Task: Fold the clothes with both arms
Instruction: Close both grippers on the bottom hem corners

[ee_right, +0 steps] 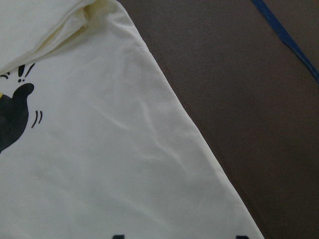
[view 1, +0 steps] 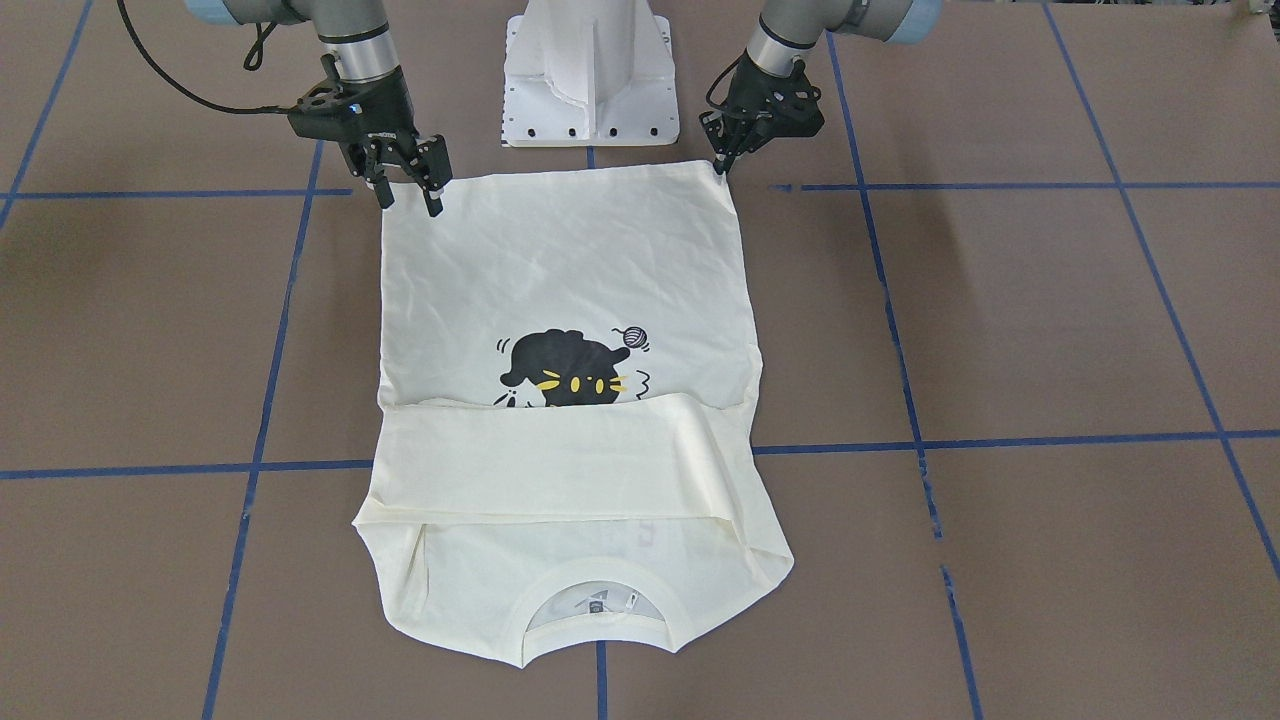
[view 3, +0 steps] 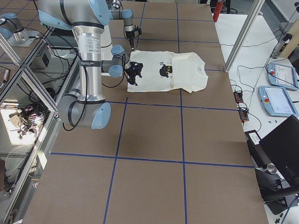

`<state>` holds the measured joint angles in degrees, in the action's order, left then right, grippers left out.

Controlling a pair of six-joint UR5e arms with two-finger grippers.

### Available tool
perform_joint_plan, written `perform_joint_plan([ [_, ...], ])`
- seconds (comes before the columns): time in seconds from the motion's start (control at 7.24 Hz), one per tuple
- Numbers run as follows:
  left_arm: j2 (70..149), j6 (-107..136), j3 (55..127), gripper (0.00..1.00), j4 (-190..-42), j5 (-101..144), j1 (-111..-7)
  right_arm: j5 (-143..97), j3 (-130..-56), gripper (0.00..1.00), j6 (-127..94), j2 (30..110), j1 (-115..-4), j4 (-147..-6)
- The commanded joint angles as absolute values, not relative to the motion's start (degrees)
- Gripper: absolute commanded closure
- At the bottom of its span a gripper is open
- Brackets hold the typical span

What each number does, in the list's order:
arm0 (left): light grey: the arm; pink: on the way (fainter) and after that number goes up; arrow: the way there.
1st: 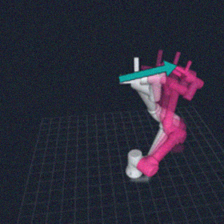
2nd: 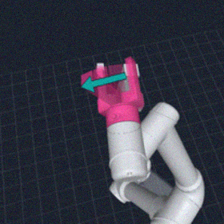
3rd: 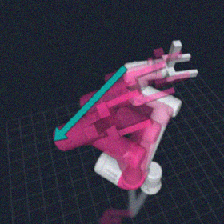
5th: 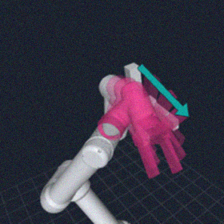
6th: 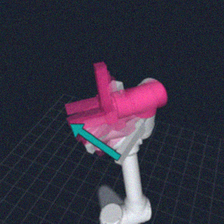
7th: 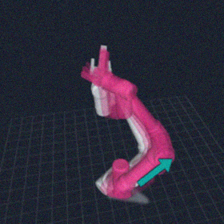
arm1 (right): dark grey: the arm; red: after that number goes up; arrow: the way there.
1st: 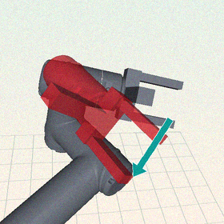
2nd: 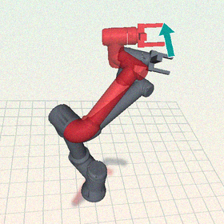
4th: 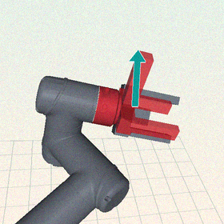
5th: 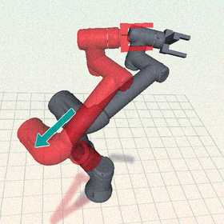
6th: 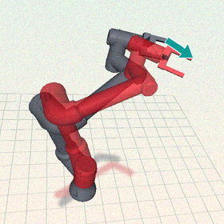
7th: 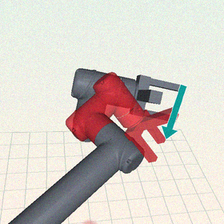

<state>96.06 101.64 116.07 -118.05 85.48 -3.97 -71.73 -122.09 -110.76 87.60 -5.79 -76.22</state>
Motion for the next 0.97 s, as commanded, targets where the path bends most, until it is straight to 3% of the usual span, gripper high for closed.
perform_joint_plan([
  [0.0, 96.24, 101.6, 117.24, 1.0, -118.04, 85.52, -4.48, -69.0, -122.17, 0.19, -113.64, 87.89, -2.12, -79.28],
  [0.83, 98.26, 101.78, 117.6, 1.0, -118.04, 85.69, -4.39, -64.43, -122.08, 0.19, -114.52, 91.75, 2.8, -81.47],
])
